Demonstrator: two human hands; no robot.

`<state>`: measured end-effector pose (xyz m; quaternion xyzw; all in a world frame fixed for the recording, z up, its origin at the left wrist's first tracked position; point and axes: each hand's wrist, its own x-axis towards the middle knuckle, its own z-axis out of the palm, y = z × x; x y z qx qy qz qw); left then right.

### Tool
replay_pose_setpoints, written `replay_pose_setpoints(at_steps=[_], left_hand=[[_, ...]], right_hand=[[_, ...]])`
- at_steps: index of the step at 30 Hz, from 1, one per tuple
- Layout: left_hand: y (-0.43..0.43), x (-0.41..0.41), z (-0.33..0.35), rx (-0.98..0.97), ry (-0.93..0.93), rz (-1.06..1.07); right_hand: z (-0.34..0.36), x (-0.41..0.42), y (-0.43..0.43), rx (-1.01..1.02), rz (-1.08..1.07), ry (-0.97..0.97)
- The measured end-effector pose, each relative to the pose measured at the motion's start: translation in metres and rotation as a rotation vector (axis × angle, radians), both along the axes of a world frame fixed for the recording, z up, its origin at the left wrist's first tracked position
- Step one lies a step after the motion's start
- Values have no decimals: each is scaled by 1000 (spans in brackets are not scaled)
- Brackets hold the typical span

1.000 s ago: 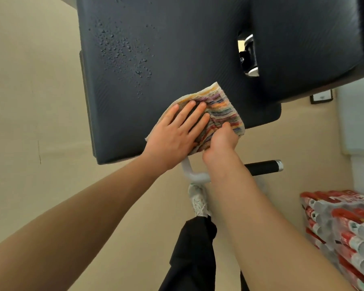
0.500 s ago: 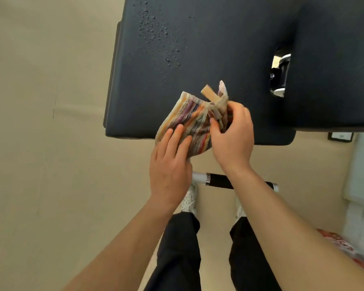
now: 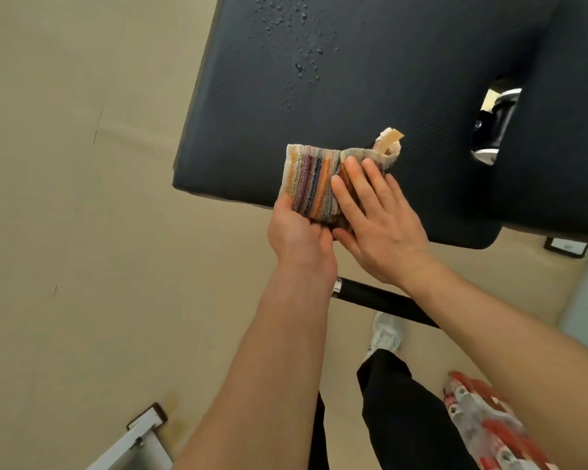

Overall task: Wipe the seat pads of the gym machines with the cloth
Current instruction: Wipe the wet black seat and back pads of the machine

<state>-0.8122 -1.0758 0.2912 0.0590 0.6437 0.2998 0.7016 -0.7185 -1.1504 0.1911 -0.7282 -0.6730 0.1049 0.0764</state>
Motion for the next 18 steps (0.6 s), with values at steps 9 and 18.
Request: replay_pose_setpoints(at_steps=[9,18], left_hand=[[53,-60,19,288,37,206],[38,-62,-6,201,-65,-19]], right_hand=[[34,-51,112,271,319,-13],[23,-46,85,302,213,-11]])
